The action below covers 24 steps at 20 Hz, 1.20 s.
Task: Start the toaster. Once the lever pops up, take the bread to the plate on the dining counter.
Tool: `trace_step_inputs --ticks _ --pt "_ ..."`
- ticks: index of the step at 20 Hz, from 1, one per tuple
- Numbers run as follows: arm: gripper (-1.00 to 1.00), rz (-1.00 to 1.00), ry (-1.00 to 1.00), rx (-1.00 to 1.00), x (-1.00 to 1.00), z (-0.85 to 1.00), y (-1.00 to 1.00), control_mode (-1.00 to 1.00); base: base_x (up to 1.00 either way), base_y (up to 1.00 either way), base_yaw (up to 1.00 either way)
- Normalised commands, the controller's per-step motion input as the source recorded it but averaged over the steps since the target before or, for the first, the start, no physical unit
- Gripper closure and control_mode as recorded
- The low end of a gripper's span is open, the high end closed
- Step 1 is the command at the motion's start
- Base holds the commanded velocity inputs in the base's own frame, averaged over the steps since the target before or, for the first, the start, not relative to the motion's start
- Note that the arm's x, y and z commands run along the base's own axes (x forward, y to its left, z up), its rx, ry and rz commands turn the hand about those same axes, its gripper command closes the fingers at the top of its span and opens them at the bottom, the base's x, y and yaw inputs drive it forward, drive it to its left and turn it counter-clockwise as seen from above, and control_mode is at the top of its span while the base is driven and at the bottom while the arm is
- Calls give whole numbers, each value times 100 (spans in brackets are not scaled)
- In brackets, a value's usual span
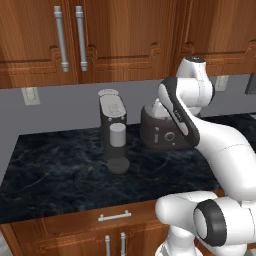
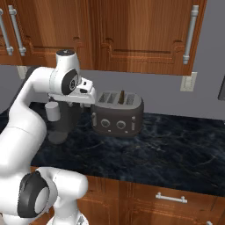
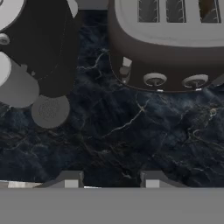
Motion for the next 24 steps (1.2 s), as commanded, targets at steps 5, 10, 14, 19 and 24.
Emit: trace_step_inputs --ticks 5,10,14,19,24 --pt "-100 0 0 0 -2 0 -30 -100 0 0 0" --pt "-100 0 0 0 -10 0 -76 -100 0 0 0" --pt "-100 5 -2 0 -18 0 -86 -100 0 0 0" --pt "-100 6 -7 1 -12 0 -93 -100 0 0 0" --pt "-100 5 -9 2 -1 0 -89 -100 0 0 0"
